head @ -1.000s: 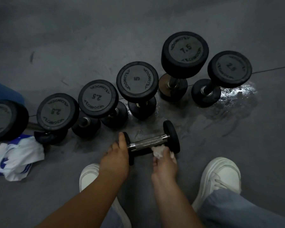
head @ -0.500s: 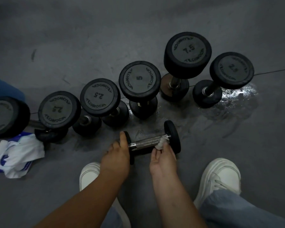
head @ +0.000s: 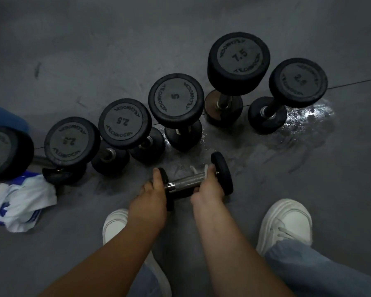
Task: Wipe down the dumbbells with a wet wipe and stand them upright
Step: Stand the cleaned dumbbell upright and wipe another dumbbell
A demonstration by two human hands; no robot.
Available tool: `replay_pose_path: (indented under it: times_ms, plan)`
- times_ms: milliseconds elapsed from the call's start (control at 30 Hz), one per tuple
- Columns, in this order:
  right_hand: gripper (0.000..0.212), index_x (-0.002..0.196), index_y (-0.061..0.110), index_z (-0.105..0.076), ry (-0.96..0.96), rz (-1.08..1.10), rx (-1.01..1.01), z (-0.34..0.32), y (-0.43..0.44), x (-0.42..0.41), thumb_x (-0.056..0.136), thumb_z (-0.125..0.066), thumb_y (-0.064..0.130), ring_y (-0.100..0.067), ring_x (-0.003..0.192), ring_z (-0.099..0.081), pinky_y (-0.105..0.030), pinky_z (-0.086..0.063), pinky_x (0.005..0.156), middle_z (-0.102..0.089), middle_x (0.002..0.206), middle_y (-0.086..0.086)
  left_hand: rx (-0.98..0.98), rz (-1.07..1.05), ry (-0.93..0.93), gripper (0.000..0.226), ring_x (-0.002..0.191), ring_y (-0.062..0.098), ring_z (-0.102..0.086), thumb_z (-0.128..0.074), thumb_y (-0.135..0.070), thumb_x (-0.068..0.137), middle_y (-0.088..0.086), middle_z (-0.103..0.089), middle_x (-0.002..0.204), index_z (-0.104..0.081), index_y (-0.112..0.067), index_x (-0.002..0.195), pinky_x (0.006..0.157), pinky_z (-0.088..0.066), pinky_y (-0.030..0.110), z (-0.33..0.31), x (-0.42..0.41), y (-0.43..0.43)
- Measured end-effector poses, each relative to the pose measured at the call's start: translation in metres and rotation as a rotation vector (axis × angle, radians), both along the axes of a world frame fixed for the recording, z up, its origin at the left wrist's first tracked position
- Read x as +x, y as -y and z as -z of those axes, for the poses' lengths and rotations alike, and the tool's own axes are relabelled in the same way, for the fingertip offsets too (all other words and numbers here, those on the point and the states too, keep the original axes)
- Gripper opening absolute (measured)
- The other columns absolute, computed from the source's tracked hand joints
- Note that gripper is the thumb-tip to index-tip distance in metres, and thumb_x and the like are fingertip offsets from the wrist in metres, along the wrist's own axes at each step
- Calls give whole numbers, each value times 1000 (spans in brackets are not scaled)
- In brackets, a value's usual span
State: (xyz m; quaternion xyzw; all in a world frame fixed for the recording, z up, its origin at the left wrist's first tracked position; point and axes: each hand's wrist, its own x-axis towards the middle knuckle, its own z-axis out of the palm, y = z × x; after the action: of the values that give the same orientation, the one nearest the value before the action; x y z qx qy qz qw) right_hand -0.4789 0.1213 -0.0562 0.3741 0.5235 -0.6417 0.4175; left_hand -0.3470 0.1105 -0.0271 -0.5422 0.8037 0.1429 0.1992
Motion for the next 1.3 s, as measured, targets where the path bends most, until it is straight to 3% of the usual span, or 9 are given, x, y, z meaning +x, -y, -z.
replay_pose_path:
  times_ms: [100,167,267,500,733,900,1000,1133,1300]
  plan:
    - [22,112,13,-64,-14,-25,-62,3,-10,3,93,-63,25,-16,93,-70,-28,-55,72,-72,109,-5,2,1,11,100,121,24,-53,-59,-31,91,10,-43,138,15,-9,154,93,-46,33,-1,-2,-1]
    - [7,98,14,-64,-6,-37,11,5,-38,13,96,-57,16,-12,76,-64,-21,-47,63,-70,90,-5,-35,35,4,99,118,21,-54,-57,-33,92,8,-44,137,16,-9,153,91,-47,31,0,-1,-2]
    - [18,83,12,-56,173,42,24,8,-57,21,99,-47,8,-13,66,-52,-17,-42,52,-59,79,-8,-21,40,6,99,119,21,-54,-58,-32,91,8,-44,136,16,-7,153,91,-46,30,2,2,-1]
    - [26,93,5,-53,376,179,-130,-1,-37,-11,95,-28,3,-24,94,-53,-36,-35,104,-56,96,-13,-5,30,9,101,120,22,-53,-59,-31,90,9,-43,137,16,-7,153,93,-46,31,0,1,0]
    - [23,82,20,-54,397,115,-94,5,-43,-11,100,-41,16,-13,70,-50,-27,-37,63,-62,63,-1,18,20,10,102,121,24,-53,-60,-28,89,10,-42,138,17,-8,153,95,-47,34,-2,0,1]
    - [21,91,17,-56,360,180,-87,5,-44,-12,86,-42,3,-17,96,-57,-30,-42,85,-60,97,-1,26,15,4,105,121,23,-52,-63,-30,88,9,-42,138,16,-8,153,97,-44,32,-5,-3,1]
    - [24,85,7,-55,372,303,-178,-2,-41,-15,80,-34,-5,-21,116,-54,-33,-37,103,-62,95,-7,9,22,9,104,121,23,-52,-63,-30,88,9,-42,138,15,-8,153,97,-43,31,-5,-3,1]
    - [29,82,5,-56,430,400,-268,-9,-40,-20,65,-34,-4,-21,119,-55,-39,-33,112,-63,84,-11,16,18,7,103,121,23,-52,-61,-31,89,9,-42,139,16,-8,153,96,-43,31,-4,-2,1]
    - [32,85,3,-55,363,358,-353,-20,-46,-18,63,-32,-3,-23,91,-58,-40,-33,105,-66,76,-14,4,14,-7,103,121,22,-51,-61,-34,89,8,-42,138,16,-8,153,96,-44,31,-3,-2,1]
